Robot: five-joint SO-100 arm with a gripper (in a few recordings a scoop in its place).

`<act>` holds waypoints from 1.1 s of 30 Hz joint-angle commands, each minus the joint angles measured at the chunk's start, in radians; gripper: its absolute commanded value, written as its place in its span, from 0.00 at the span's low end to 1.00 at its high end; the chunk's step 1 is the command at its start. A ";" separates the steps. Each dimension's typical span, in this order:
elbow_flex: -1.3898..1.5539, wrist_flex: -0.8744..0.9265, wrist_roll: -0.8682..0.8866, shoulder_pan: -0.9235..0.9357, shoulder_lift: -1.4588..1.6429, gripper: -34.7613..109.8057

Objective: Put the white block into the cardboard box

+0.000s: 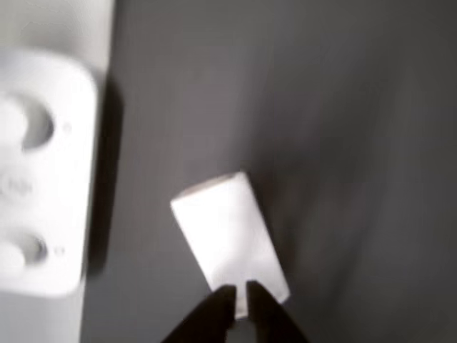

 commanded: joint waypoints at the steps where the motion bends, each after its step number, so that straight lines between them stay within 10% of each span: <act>1: -0.071 0.020 0.146 -0.012 0.009 0.23; 33: -0.080 0.018 0.400 0.020 0.009 0.23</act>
